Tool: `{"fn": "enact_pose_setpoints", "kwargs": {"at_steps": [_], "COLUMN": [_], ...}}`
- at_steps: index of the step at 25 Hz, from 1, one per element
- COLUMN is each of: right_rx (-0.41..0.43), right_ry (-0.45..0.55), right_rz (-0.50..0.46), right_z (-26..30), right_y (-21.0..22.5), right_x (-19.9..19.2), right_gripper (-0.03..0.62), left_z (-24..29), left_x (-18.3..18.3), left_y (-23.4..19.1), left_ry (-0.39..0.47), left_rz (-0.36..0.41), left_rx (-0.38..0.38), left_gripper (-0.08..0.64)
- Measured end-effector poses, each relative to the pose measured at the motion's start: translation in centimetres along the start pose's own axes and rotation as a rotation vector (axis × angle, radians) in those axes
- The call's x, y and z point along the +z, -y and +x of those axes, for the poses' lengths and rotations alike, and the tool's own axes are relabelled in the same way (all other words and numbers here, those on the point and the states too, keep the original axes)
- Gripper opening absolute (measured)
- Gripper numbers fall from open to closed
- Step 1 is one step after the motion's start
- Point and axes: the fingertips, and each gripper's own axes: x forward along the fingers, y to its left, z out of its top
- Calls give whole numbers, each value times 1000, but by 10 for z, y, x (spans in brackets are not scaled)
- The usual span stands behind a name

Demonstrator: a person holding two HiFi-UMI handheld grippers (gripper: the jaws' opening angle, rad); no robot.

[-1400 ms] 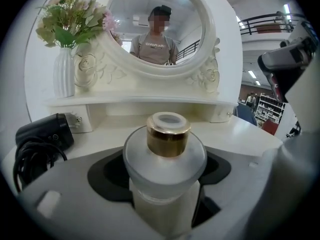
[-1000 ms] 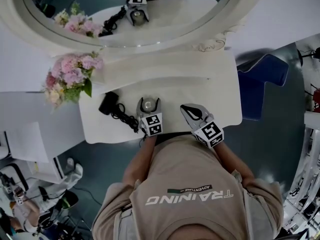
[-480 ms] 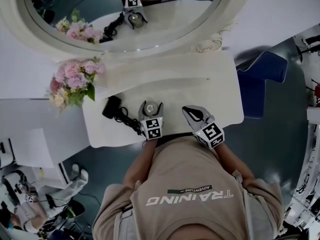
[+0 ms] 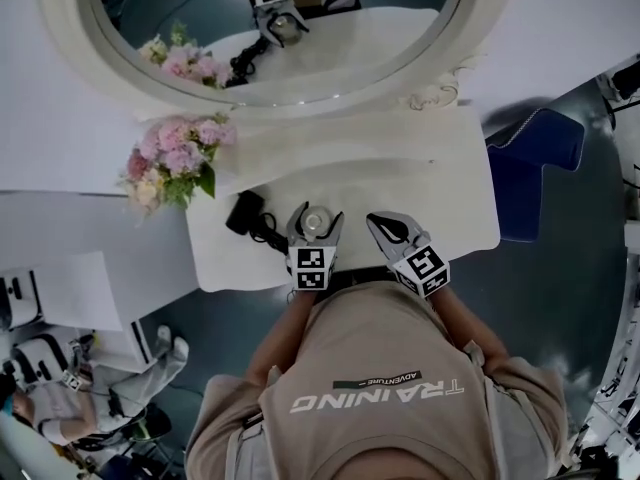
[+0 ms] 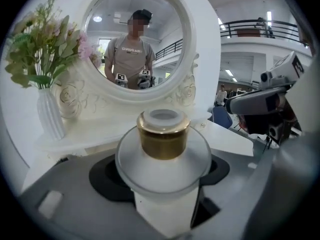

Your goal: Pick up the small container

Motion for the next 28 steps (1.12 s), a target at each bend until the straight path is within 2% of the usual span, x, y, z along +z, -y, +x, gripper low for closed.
{"fn": "enact_pose_setpoints", "kwargs": {"at_steps": [6, 13, 22, 28], "right_rx": [-8, -64, -95, -91], "right_ry": [17, 65, 115, 126], "right_rz": [-29, -19, -85, -144], "right_z": [3, -3, 1, 2], "right_y": [-6, 1, -6, -18], "right_x": [10, 25, 54, 66], "right_gripper": [3, 3, 3, 3], "left_z": [-31, -66, -83, -92], "left_x": [17, 37, 54, 57], "left_y": [-10, -32, -50, -54], "left_ry": [23, 62, 114, 138], "left_rz": [67, 50, 77, 45], "left_rx": [-6, 31, 20, 15], "left_gripper": [354, 354, 354, 354]}}
